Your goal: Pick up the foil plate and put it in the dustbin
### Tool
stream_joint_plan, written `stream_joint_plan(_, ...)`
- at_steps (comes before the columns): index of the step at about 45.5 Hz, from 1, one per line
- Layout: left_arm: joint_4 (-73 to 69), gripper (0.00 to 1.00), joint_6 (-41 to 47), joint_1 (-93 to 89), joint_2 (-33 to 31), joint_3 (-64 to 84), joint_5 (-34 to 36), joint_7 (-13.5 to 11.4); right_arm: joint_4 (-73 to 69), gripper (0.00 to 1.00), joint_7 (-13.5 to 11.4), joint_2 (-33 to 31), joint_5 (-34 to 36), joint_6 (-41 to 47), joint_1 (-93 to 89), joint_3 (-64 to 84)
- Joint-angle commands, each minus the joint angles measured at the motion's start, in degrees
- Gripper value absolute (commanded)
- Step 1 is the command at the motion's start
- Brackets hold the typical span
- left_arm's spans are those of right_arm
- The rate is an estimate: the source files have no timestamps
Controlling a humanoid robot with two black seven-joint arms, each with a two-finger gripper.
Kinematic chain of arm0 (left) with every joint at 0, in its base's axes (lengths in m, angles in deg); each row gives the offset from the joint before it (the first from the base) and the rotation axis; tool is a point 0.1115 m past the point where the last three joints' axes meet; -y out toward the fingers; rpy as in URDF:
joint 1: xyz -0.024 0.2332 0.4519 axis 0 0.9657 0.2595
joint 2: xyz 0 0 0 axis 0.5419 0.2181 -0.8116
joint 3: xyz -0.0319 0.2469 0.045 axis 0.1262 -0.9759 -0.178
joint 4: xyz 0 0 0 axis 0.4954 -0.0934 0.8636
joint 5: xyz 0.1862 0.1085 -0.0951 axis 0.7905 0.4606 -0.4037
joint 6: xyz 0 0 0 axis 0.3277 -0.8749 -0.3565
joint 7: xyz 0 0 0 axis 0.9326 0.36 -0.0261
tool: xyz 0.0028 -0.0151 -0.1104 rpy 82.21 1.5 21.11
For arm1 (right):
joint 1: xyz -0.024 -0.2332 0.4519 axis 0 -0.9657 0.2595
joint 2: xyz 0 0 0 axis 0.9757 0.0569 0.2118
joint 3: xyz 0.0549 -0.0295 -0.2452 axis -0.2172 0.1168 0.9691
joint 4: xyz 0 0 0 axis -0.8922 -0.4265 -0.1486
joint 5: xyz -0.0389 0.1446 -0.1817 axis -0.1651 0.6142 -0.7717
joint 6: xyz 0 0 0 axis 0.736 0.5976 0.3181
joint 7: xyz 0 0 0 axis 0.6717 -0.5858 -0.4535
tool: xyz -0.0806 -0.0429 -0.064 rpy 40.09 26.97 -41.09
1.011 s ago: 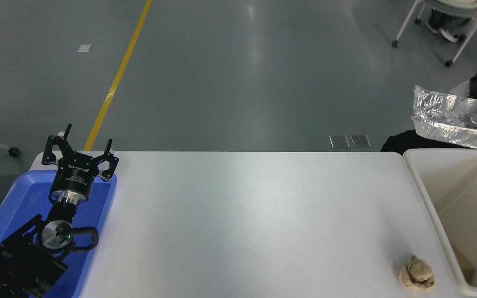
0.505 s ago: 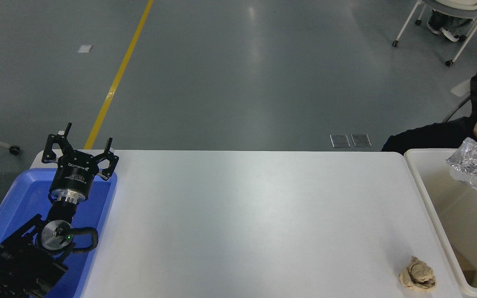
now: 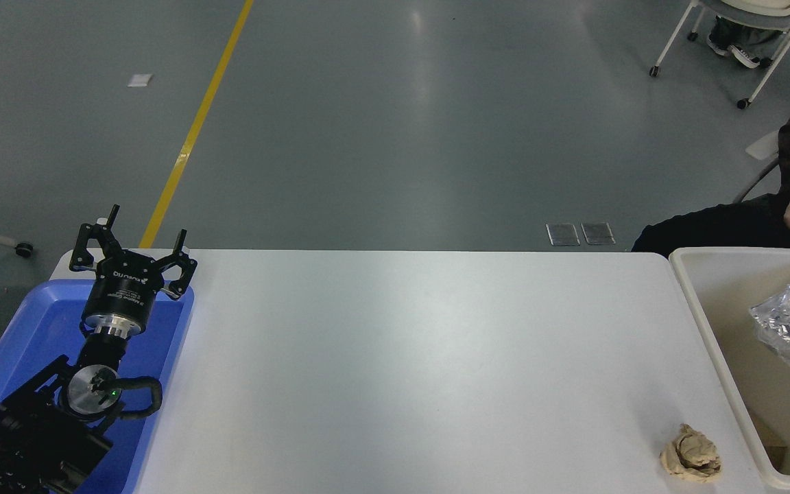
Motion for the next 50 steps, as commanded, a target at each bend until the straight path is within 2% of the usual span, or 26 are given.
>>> stream_joint_plan(1, 0.0, 1.0, 0.0, 0.01, 0.02, 0.0, -0.01, -0.01, 1.46, 1.0, 0.23, 1.46, 1.14, -0.86, -0.97, -0.3)
stream_joint_plan(13, 0.0, 1.0, -0.09, -0.17, 0.02, -0.09, 0.08, 0.08, 0.49, 1.0, 0.32, 1.02, -1.49, 0.2, 6.31, 3.64)
stream_joint_plan(18, 0.0, 1.0, -0.18, -0.25, 0.02, -0.35, 0.08, 0.08, 0.05, 1.0, 1.46, -0.12, -4.48, 0.37, 11.76, 9.26)
stream_joint_plan(25, 0.08, 1.0, -0.27, -0.25, 0.02, -0.44, 0.08, 0.08, -10.48, 1.0, 1.73, -4.86, -10.54, 3.62, 26.87, 17.62)
stream_joint_plan(29, 0.08, 1.0, -0.27, -0.25, 0.02, -0.44, 0.08, 0.08, -20.93, 1.0, 1.03, -7.94, -13.79, 7.04, 37.93, 18.42)
stream_joint_plan(35, 0.08, 1.0, -0.27, -0.25, 0.02, -0.44, 0.08, 0.08, -38.15, 1.0, 0.76, -10.84, -22.58, 11.62, 54.37, 20.52)
stream_joint_plan(39, 0.08, 1.0, -0.27, -0.25, 0.02, -0.53, 0.08, 0.08, -47.04, 1.0, 0.76, -9.36, -24.96, 13.55, 64.39, 25.17)
stream_joint_plan(44, 0.0, 1.0, -0.27, -0.25, 0.02, -0.44, 0.08, 0.08, -54.08, 1.0, 0.85, -3.47, -24.52, 17.68, 75.12, 31.68)
stream_joint_plan(50, 0.08, 1.0, -0.27, -0.25, 0.02, -0.44, 0.08, 0.08, -59.71, 1.0, 0.85, 2.33, -18.91, 27.51, 82.16, 33.53)
